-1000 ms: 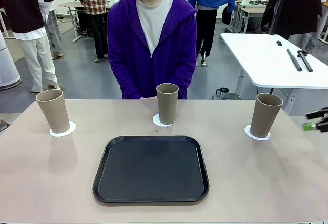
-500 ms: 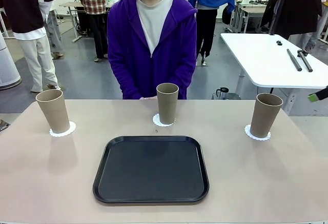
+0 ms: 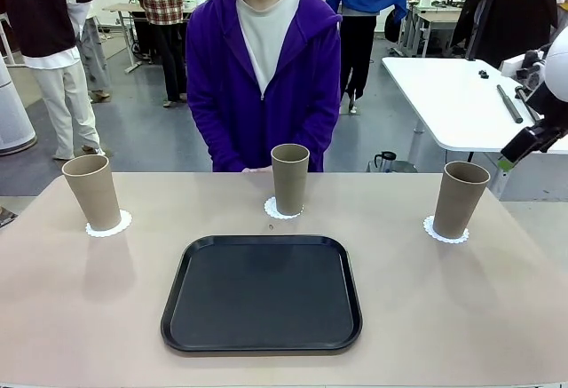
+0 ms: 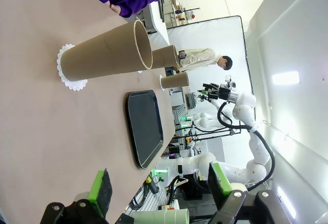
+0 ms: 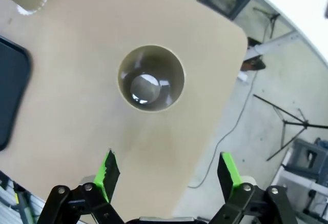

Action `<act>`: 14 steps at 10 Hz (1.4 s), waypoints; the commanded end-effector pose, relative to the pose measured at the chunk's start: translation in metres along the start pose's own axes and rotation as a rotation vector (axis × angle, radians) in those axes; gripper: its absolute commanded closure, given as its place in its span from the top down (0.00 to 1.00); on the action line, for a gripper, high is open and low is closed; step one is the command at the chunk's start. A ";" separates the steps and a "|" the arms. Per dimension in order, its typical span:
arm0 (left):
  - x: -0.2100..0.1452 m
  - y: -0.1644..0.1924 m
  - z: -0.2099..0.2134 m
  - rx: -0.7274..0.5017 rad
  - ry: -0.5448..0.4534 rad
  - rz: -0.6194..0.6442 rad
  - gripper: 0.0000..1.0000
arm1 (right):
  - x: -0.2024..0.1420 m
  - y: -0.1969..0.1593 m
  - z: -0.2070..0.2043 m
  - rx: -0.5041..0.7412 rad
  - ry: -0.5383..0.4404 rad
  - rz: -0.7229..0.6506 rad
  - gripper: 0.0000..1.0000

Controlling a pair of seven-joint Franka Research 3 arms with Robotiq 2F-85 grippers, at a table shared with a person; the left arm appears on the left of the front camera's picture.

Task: Place coasters on the table and set cups on them.
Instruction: Take one Reusable plastic cup from the Flat Tray and place it on a coaster set by the human.

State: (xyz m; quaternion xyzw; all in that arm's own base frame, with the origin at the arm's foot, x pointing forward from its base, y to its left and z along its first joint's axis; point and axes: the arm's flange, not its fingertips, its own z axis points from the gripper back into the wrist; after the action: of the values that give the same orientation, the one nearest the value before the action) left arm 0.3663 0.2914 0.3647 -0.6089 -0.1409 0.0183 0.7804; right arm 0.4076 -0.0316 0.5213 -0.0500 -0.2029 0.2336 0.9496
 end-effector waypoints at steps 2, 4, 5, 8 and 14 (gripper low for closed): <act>-0.001 -0.002 0.002 0.003 -0.004 0.000 1.00 | 0.016 0.020 0.016 -0.017 0.082 -0.017 1.00; -0.001 -0.002 0.002 0.003 -0.004 0.000 1.00 | 0.009 0.013 0.018 0.032 0.121 0.012 1.00; -0.001 -0.002 0.002 0.003 -0.004 0.000 1.00 | 0.013 0.020 0.015 -0.013 0.066 -0.006 1.00; -0.001 -0.002 0.002 0.003 -0.004 0.000 1.00 | 0.013 0.020 0.015 -0.013 0.066 -0.006 1.00; -0.001 -0.002 0.002 0.003 -0.004 0.000 1.00 | 0.013 0.020 0.015 -0.013 0.066 -0.006 1.00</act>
State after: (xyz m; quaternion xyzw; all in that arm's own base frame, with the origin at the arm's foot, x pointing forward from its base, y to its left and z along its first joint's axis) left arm 0.3663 0.2914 0.3647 -0.6089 -0.1409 0.0183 0.7804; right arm 0.4031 -0.0091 0.5372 -0.0523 -0.1687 0.2312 0.9567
